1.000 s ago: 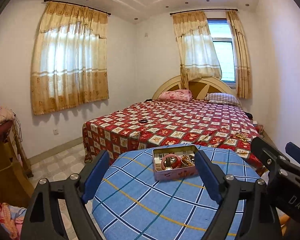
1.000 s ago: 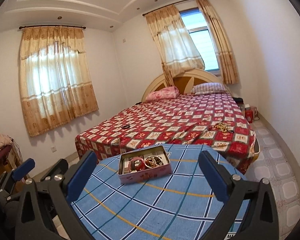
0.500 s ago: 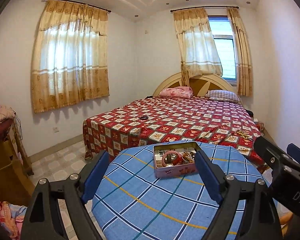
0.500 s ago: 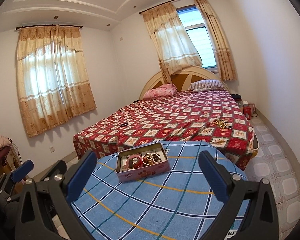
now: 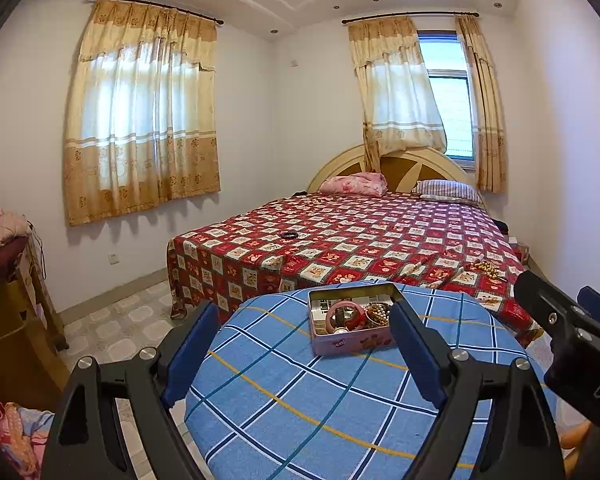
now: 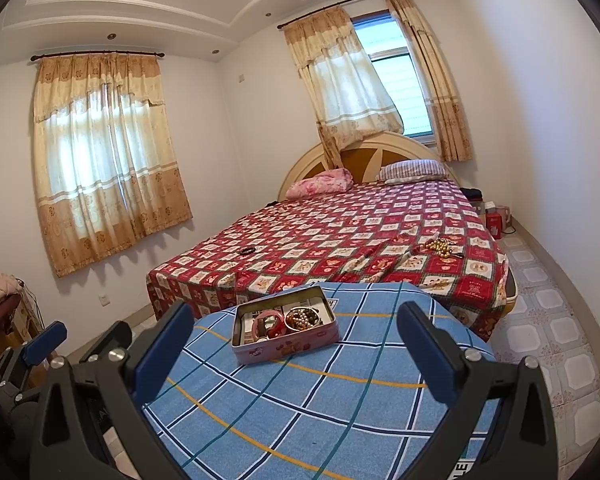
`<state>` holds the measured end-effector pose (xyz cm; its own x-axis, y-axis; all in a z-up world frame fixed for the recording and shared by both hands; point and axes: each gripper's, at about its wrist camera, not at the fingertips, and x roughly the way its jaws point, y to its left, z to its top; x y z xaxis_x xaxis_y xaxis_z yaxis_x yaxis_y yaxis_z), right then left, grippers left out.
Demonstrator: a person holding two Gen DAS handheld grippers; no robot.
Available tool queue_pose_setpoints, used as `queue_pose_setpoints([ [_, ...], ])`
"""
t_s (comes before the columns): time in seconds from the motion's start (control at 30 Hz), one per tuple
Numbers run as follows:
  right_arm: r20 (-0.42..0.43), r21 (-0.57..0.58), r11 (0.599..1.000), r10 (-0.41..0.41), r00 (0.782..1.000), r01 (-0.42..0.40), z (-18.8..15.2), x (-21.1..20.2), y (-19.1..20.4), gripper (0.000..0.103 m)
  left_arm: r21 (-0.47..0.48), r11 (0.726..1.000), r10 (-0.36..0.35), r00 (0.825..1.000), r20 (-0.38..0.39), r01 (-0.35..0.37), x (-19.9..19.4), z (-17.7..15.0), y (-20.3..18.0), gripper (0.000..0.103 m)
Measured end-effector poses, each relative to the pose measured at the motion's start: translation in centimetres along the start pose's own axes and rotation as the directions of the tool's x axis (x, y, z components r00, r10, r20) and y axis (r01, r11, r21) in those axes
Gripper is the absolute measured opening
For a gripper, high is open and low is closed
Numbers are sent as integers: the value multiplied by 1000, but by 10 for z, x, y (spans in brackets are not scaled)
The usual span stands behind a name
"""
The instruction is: Organize jewelry
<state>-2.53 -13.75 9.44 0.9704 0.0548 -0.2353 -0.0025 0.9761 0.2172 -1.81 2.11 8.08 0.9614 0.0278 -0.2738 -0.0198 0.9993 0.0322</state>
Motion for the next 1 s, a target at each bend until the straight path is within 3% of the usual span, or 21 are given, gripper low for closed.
queue_pose_setpoints([
  [0.73, -7, 8, 1000, -11, 1000, 11, -4, 1, -5, 103, 4, 1000, -2, 1000, -8, 2, 2, -4, 0, 88],
  [1.0, -15, 17, 999, -29, 999, 29, -6, 3, -7, 103, 39, 998, 50, 999, -9, -49, 11, -8, -4, 88],
])
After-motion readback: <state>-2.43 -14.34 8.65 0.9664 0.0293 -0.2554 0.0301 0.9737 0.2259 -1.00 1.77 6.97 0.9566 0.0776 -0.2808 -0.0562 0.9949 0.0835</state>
